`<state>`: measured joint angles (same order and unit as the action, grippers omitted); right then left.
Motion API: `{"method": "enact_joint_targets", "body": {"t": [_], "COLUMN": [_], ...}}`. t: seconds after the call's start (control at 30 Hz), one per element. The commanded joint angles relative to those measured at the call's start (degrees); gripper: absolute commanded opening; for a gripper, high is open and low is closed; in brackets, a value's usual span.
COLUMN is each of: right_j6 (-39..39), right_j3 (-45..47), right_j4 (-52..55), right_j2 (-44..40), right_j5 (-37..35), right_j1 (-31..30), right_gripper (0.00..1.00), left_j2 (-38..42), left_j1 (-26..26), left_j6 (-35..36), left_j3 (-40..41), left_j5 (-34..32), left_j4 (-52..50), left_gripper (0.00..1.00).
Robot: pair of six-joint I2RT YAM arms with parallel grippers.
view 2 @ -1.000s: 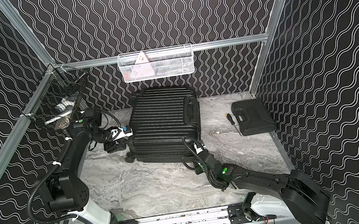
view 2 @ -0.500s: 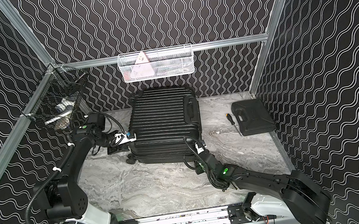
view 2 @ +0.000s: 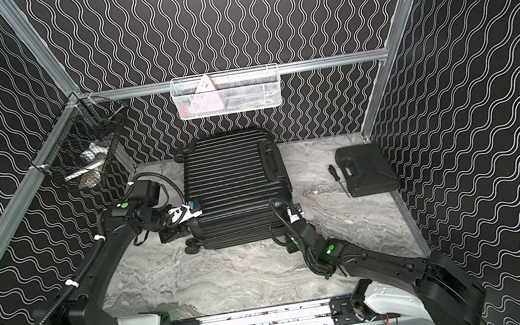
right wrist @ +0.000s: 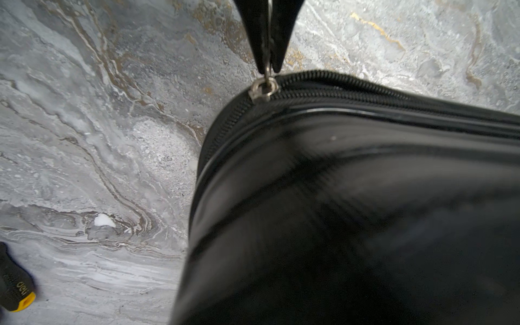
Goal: Close the suitcase zippers
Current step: Zip the zipper on the suitcase.
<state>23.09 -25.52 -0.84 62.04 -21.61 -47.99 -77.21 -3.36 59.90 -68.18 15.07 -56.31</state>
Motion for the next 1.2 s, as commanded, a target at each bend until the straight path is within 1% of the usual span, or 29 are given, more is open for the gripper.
{"method": "enact_joint_targets", "body": {"t": [0.0, 0.1, 0.2, 0.27, 0.33, 0.53, 0.8, 0.9, 1.17], "right_j6": [-0.5, -1.2, -1.9, -2.2, -2.7, -4.7, -6.8, -7.3, -7.4], "right_j3": [-0.4, -0.5, -0.6, -0.8, -1.2, -1.6, -1.2, -1.7, -4.1], "right_j4": [2.1, 3.1, 4.2, 4.5, 4.2, 2.2, 0.5, -1.0, -3.5], "right_j2": [-1.3, -2.8, -3.8, -3.9, -3.6, -3.0, -2.6, -1.0, 4.2], "right_j5": [5.1, 7.9, 10.5, 12.4, 15.1, 22.3, 27.2, 28.4, 27.3], "right_j1": [-0.3, -0.3, -0.3, -0.3, -0.4, -0.8, -1.5, -2.2, -4.2], "right_gripper": [0.00, 0.00, 0.00, 0.00, 0.00, 0.00, 0.00, 0.00, 0.00], "left_j2": [-0.4, -1.9, -3.7, -4.4, -4.7, -4.6, -4.0, -4.1, -4.4], "left_j1": [-0.5, -0.9, -0.9, -1.0, -1.1, -1.9, -2.1, -2.5, -4.3], "left_j6": [-14.3, -19.3, -22.8, -24.8, -25.8, -27.3, -27.9, -28.1, -27.9], "left_j3": [-0.5, -3.1, -5.1, -5.5, -5.6, -4.4, -4.3, -4.1, -3.3], "left_j5": [-4.1, -5.6, -8.4, -10.2, -10.1, -9.9, -9.1, -8.7, -7.5], "left_j4": [2.9, 4.4, 4.2, 4.5, 4.5, 5.9, 6.5, 6.5, 5.8], "left_gripper": [0.17, 0.15, 0.12, 0.13, 0.13, 0.10, 0.09, 0.09, 0.10]}}
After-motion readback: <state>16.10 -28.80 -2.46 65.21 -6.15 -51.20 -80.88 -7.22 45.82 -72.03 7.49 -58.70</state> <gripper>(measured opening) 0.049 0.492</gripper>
